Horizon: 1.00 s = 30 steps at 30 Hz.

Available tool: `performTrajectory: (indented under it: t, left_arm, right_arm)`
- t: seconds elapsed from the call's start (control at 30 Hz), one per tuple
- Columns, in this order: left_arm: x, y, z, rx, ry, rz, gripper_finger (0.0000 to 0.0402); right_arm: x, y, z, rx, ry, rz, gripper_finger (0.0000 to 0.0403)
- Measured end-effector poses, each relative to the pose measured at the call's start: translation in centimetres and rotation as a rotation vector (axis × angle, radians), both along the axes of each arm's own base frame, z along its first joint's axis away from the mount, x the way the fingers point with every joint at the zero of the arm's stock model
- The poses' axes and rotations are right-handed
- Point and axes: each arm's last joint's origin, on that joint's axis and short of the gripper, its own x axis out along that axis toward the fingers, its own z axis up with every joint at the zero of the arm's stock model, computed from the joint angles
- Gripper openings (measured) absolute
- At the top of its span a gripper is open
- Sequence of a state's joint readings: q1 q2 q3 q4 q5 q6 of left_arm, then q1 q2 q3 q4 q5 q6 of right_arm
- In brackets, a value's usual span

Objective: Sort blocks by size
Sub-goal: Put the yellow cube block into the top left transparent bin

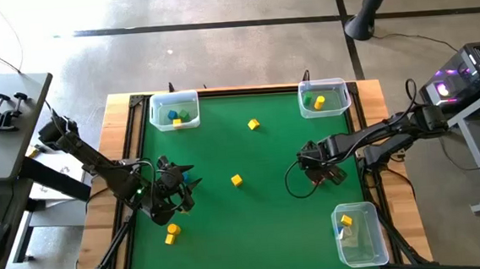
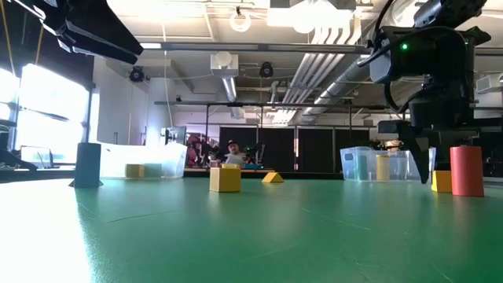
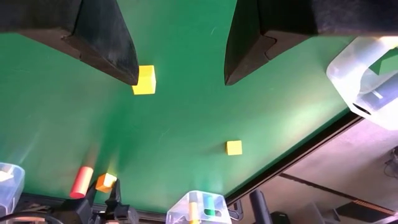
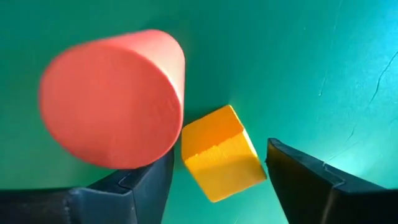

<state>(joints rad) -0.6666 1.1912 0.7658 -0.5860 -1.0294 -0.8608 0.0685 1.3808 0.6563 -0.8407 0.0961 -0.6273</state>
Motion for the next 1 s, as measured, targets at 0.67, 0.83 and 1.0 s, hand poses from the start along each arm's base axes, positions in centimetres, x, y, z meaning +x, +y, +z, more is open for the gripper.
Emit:
performTrajectory:
  t: [0.67,0.83,1.0]
  left_arm:
    - [1.0,0.4,0.5,0.110,-0.040,0.033,0.0225]
    - [3.7,-0.6,0.2,0.282,0.006,-0.072,0.0225]
    - [7.4,-1.9,-1.4,0.477,0.061,-0.222,0.0225]
  right_arm:
    - [1.6,-1.4,6.0,-0.058,-0.305,-0.313,0.0129]
    - [3.6,-2.2,8.8,0.196,-0.679,-0.484,0.0129]
    - [6.4,-1.2,10.7,0.489,-0.947,-0.419,0.0129]
